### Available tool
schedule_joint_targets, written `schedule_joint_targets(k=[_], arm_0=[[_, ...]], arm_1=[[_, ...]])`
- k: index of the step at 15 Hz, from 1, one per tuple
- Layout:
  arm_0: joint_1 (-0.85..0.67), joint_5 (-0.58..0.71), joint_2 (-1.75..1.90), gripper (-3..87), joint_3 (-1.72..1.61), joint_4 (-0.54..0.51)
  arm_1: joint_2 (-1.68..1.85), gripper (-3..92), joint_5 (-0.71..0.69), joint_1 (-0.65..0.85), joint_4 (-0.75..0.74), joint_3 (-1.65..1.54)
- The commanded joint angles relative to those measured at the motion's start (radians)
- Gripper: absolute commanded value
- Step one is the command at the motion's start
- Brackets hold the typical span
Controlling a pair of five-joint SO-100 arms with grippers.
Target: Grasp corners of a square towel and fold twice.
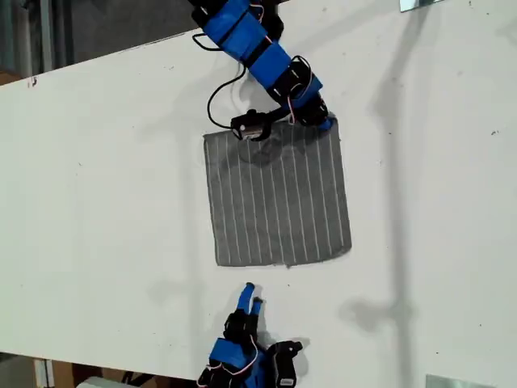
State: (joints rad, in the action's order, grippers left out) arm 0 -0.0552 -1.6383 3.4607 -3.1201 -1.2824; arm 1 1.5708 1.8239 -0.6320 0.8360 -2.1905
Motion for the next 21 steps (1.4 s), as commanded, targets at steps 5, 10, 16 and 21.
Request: schedule_joint_targets(k=[5, 10, 16, 21], arm_0=[[0.12, -0.051, -0.195, 23.2, 0.19, 0.051], [0.328, -0.038, -1.489, 24.0, 1.012, 0.19], [0.526, -0.156, -2.198, 25.3, 1.713, 0.054], [0.54, -0.097, -2.519, 26.1, 2.146, -0.023]], arm_1=[[-0.104, -0.1, -0.112, 0.058, 0.044, 0.156], [-0.097, -0.1, -0.114, 0.064, 0.066, 0.167], [-0.104, -0.1, -0.091, 0.043, 0.066, 0.166], [-0.112, -0.1, -0.091, 0.041, 0.063, 0.166]])
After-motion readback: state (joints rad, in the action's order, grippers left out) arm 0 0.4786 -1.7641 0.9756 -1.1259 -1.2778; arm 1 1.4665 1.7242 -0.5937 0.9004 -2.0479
